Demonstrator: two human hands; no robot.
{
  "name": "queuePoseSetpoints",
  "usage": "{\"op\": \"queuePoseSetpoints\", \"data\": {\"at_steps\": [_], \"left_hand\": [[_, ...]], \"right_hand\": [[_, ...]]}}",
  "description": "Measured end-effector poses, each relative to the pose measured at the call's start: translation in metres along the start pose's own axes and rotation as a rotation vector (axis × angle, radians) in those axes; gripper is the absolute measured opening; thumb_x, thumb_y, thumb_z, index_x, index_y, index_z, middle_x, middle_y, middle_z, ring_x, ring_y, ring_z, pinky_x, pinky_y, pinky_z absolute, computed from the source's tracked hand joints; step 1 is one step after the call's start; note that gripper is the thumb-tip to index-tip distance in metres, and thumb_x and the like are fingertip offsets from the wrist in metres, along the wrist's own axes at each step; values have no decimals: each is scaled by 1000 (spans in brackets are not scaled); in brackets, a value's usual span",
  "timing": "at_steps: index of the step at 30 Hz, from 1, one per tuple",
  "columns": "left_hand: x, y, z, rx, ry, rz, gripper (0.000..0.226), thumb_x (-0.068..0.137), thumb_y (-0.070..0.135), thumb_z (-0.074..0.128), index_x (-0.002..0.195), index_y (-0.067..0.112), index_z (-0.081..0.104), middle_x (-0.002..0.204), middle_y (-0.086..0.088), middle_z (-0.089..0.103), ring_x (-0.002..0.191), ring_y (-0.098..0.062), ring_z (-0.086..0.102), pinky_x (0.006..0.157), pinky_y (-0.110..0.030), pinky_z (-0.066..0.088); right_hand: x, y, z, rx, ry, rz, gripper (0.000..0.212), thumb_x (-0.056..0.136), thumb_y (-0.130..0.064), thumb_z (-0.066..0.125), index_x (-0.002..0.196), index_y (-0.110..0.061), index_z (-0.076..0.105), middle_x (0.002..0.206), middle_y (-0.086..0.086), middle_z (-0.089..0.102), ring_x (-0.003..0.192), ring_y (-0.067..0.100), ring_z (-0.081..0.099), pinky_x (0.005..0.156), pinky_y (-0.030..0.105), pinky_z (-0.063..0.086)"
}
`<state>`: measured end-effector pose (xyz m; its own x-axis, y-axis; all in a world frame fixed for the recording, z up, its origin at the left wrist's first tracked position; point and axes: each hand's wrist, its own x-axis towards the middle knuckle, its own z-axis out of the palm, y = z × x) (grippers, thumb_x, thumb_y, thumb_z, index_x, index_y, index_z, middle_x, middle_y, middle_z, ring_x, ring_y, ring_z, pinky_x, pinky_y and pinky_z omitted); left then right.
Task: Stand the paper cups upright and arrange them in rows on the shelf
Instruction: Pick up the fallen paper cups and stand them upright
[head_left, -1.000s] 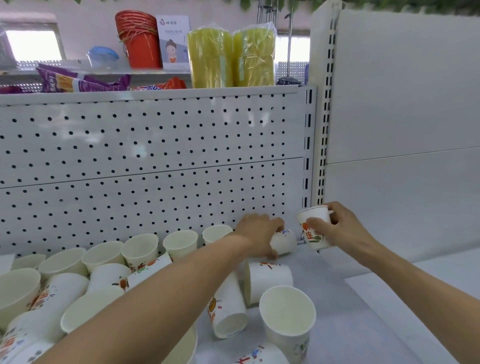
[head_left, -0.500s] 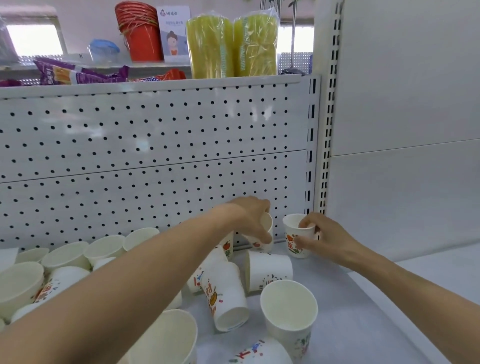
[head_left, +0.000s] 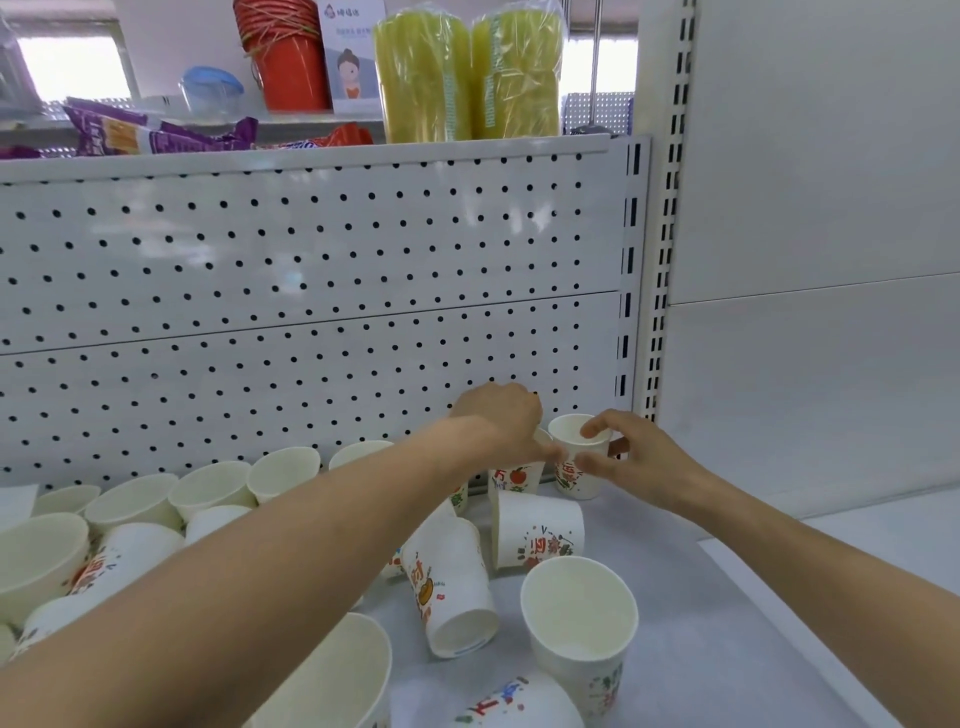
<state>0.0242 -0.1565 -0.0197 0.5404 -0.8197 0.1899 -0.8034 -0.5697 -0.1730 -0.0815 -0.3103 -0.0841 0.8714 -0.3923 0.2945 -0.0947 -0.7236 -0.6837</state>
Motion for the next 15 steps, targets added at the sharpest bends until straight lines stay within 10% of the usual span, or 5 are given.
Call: {"op": "queuePoseSetpoints", "data": {"at_steps": [10, 15], "left_hand": [[-42, -12, -28, 26, 132, -28, 55, 87, 70, 41, 113, 27, 64, 101, 3, 66, 87, -16, 59, 69, -30, 47], [-107, -28, -48, -96, 100, -155, 52, 87, 64, 49, 80, 14, 63, 70, -1, 69, 62, -16, 64, 64, -31, 54]], "right_hand": [[-30, -41, -19, -61, 200, -264, 40, 85, -35, 67, 122, -27, 55, 116, -16, 53, 109, 3, 48, 89, 23, 41], [-44, -85, -17, -160, -338, -252, 40, 79, -45, 71, 115, -32, 61, 101, -13, 65, 91, -1, 60, 82, 21, 48]]}}
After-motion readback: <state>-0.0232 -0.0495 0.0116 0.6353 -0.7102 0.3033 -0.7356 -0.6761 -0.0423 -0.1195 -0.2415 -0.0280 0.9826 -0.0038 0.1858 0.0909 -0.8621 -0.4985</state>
